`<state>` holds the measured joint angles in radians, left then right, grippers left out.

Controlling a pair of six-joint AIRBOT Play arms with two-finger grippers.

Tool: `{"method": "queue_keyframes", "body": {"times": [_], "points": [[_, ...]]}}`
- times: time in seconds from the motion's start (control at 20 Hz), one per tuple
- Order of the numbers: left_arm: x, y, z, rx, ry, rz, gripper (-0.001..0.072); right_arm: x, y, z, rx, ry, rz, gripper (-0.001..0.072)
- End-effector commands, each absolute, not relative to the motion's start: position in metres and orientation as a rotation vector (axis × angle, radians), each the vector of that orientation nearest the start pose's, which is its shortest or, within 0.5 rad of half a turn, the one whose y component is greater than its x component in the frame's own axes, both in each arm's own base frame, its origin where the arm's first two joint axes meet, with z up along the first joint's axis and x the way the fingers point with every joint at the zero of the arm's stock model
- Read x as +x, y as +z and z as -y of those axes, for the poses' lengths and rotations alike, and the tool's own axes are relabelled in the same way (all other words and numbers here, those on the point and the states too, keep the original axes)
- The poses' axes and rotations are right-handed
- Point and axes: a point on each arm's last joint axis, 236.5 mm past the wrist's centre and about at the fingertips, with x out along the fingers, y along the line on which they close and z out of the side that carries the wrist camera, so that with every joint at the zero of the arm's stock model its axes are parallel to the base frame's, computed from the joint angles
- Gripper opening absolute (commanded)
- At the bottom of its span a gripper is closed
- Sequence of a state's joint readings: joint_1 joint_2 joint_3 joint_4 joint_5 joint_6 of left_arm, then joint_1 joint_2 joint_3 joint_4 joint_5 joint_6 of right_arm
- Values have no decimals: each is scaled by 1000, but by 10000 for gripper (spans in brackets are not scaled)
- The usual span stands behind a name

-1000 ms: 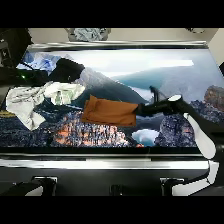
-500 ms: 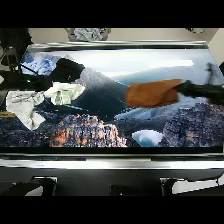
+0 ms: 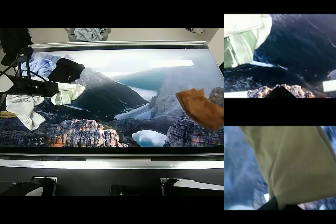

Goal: Fold the shirts.

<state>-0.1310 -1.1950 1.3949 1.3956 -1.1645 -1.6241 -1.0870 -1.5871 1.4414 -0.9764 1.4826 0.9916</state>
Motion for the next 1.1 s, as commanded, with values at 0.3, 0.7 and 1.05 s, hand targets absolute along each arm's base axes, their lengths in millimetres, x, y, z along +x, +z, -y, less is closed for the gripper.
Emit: {"method": "queue_keyframes", "body": {"times": [0.3,0.7,1.05], "points": [[411,136,97,-123,-219,-979,31,147,-72,236,827,-364,-1543,43],[409,148,96,-80,-244,-957,31,144,-32,269,611,-397,-1506,653],[476,281,65,44,-107,-539,27,358,275,306,-297,-449,-544,665]]}}
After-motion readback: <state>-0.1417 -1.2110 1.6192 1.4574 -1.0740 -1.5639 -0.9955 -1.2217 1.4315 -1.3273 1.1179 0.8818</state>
